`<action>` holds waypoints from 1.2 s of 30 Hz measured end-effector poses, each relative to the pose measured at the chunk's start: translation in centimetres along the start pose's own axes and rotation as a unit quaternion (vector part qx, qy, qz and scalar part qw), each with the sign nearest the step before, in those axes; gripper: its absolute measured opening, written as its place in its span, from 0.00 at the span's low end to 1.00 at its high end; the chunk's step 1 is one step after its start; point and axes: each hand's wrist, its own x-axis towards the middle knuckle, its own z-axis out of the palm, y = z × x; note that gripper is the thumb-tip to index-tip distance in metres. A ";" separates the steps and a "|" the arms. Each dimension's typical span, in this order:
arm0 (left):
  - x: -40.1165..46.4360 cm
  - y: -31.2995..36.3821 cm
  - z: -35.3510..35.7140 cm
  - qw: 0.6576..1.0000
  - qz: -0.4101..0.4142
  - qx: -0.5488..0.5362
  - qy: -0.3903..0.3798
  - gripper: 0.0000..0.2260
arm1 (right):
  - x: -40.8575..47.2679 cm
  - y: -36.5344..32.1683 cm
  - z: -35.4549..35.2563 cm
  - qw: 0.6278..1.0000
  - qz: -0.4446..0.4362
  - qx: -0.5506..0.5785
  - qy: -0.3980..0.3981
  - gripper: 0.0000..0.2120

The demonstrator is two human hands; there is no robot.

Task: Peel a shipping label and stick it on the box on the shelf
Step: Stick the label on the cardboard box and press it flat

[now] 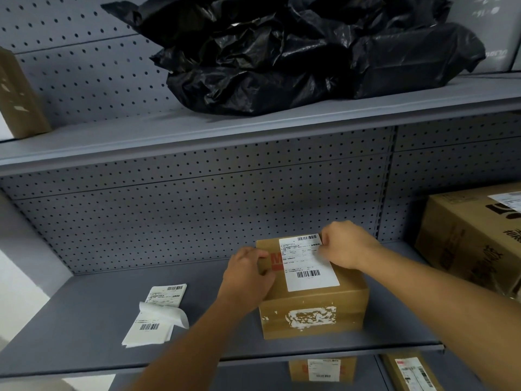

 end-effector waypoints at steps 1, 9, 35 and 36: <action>0.3 0.3 -0.1 1.000 0.010 0.013 -0.002 0.17 | 0.1 0.2 0.1 1.000 -0.015 0.007 0.009 0.09; 3.8 3.6 0.9 0.993 0.083 0.072 -0.033 0.14 | 1.4 0.4 1.5 0.990 -0.135 -0.003 0.032 0.11; 5.0 2.0 0.7 0.973 0.098 0.201 -0.048 0.16 | 1.8 3.9 2.3 0.982 -0.176 -0.055 0.028 0.18; 4.9 2.3 0.8 0.974 0.100 0.198 -0.049 0.15 | 1.7 3.5 2.3 0.982 -0.178 -0.051 0.030 0.18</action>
